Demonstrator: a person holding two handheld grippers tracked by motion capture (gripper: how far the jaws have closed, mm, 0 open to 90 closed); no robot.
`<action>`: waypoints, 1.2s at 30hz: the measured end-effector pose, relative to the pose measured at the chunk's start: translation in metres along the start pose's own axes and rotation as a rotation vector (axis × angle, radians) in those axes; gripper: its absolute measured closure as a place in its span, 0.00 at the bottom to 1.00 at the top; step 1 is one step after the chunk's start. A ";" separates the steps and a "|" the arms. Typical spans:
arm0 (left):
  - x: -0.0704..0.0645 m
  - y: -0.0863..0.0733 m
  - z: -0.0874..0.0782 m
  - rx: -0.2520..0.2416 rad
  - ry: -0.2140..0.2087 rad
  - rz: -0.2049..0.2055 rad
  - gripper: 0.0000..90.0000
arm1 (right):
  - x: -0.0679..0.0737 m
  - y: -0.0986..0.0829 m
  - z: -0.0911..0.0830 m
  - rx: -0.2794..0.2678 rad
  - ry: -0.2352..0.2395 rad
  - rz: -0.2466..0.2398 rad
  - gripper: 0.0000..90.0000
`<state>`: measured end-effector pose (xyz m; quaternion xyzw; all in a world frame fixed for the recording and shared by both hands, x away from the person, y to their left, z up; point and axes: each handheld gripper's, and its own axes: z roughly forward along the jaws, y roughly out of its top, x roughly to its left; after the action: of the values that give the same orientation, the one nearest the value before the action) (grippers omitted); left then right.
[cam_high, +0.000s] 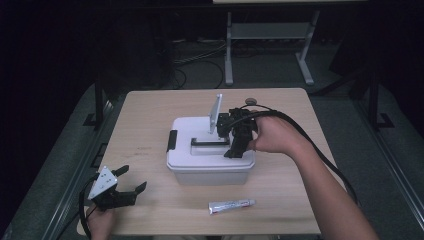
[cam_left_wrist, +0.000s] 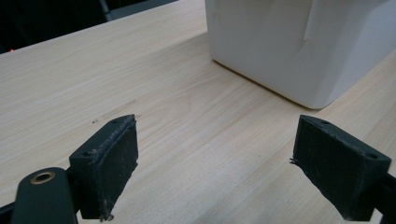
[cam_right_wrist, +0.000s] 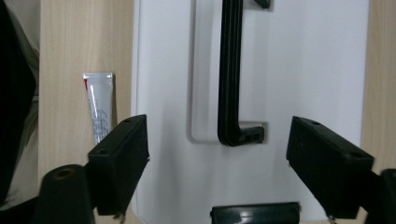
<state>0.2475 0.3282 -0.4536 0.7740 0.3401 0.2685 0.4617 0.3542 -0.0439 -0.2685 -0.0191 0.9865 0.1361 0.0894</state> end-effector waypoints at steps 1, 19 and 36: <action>0.000 0.000 0.000 -0.001 0.001 0.000 0.15 | -0.001 0.002 0.001 -0.001 0.000 0.002 0.23; -0.001 0.000 0.001 -0.004 -0.004 -0.001 0.15 | -0.005 0.027 0.016 0.013 0.013 -0.019 0.33; -0.001 0.000 0.001 -0.003 -0.008 0.001 0.15 | -0.010 0.036 0.022 0.047 0.010 -0.025 0.51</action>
<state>0.2479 0.3264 -0.4538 0.7744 0.3374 0.2663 0.4642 0.3658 -0.0028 -0.2782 -0.0299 0.9895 0.1116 0.0866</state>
